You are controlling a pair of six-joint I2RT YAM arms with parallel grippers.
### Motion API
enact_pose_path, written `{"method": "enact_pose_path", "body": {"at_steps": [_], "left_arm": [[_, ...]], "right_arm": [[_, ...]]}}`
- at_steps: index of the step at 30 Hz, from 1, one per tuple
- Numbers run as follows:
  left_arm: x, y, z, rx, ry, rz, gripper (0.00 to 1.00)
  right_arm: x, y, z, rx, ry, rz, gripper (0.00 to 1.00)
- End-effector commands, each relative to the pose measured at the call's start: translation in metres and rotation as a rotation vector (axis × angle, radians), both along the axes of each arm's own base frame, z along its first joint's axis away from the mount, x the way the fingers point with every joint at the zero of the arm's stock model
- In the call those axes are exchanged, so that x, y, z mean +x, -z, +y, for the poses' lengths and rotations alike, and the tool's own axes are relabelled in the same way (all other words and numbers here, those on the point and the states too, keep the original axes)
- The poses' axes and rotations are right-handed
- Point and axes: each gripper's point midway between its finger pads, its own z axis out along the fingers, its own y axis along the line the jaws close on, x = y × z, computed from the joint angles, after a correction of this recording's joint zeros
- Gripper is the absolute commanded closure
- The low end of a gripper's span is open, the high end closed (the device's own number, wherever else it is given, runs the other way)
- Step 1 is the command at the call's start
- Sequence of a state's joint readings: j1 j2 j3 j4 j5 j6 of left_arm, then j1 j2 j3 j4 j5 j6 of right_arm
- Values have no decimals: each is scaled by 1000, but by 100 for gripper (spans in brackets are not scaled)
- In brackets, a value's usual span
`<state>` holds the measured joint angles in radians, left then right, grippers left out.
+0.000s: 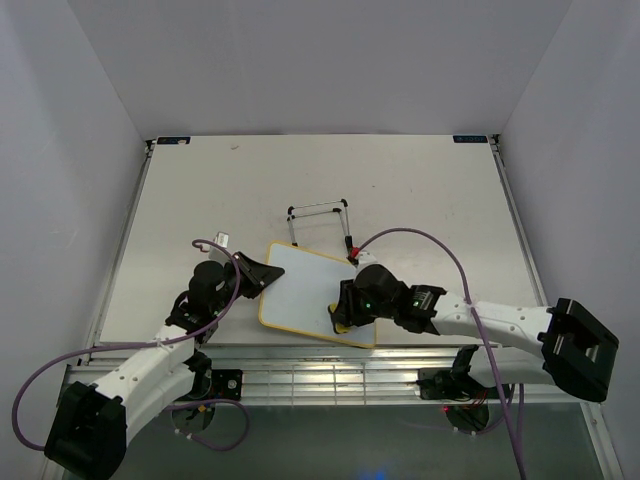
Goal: Erase the whiteboard
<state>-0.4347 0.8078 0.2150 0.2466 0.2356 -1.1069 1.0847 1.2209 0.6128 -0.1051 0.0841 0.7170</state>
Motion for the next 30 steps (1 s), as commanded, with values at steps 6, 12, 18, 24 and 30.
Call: {"method": "enact_pose_path", "body": {"at_steps": [6, 12, 18, 24, 30], "left_arm": [[1, -36, -7, -66, 24, -101, 100], [1, -33, -7, -63, 25, -91, 100], [1, -33, -7, -63, 25, -88, 100], [1, -31, -7, -71, 16, -77, 100], [1, -30, -7, -68, 17, -71, 100]], "right_arm": [[-26, 76, -97, -260, 142, 167, 75], [-23, 80, -106, -264, 162, 152, 75], [-9, 41, -64, -78, 104, 79, 76], [7, -12, -19, 76, 71, -47, 76], [16, -41, 26, 165, 21, -78, 76]]}}
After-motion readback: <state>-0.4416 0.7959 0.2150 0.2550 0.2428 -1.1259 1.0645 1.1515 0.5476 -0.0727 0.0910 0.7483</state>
